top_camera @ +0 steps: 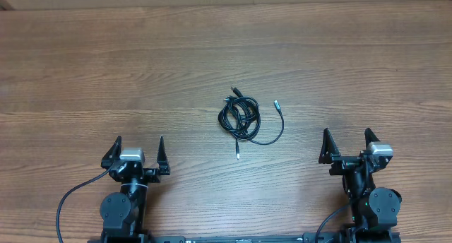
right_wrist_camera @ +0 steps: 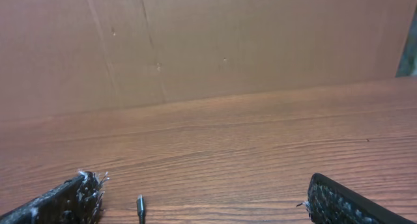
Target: Untangle cables
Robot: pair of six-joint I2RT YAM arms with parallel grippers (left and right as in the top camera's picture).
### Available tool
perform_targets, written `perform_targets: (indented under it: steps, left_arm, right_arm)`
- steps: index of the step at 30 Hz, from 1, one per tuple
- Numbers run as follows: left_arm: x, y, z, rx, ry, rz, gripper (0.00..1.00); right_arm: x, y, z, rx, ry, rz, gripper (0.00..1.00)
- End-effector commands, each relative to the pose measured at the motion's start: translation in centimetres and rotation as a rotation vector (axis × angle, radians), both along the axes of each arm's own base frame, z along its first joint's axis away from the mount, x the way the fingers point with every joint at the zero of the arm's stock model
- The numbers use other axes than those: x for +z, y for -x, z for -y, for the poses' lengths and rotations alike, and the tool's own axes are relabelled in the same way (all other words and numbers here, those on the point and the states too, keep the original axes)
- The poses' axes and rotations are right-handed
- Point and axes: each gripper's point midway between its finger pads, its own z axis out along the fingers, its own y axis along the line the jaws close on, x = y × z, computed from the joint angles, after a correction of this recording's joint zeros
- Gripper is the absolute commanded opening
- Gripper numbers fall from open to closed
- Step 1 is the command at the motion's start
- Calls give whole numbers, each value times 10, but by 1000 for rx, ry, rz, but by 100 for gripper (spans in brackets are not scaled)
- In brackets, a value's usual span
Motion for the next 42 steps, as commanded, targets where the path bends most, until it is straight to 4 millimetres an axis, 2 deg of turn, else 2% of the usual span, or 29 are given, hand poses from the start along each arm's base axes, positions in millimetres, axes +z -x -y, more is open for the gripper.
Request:
perform_targets:
  steps: [1, 10, 18, 24, 27, 34, 39, 42]
  left_arm:
    - [1, 0, 2, -9, 10, 7, 100]
    - [2, 0, 2, -9, 12, 10, 99]
    - [5, 0, 2, -7, 96, 23, 100]
    - [17, 3, 20, -107, 132, 41, 100]
    - [19, 5, 22, -118, 141, 22, 100]
    - [20, 20, 21, -106, 136, -102, 100]
    - [32, 32, 21, -113, 105, -138, 100]
    - [44, 43, 30, -168, 114, -152, 99]
  right_arm:
    - [-2, 0, 3, -14, -3, 4, 100]
    - [-2, 0, 3, -14, -3, 4, 100]
    - [-2, 0, 3, -14, -3, 4, 100]
    - [-2, 0, 3, -14, -3, 4, 100]
    - [-2, 0, 3, -14, -3, 4, 100]
    - [-2, 0, 3, -14, -3, 4, 100]
    - [-2, 0, 3, -14, -3, 4, 100]
    - [-2, 0, 3, -14, -3, 4, 100]
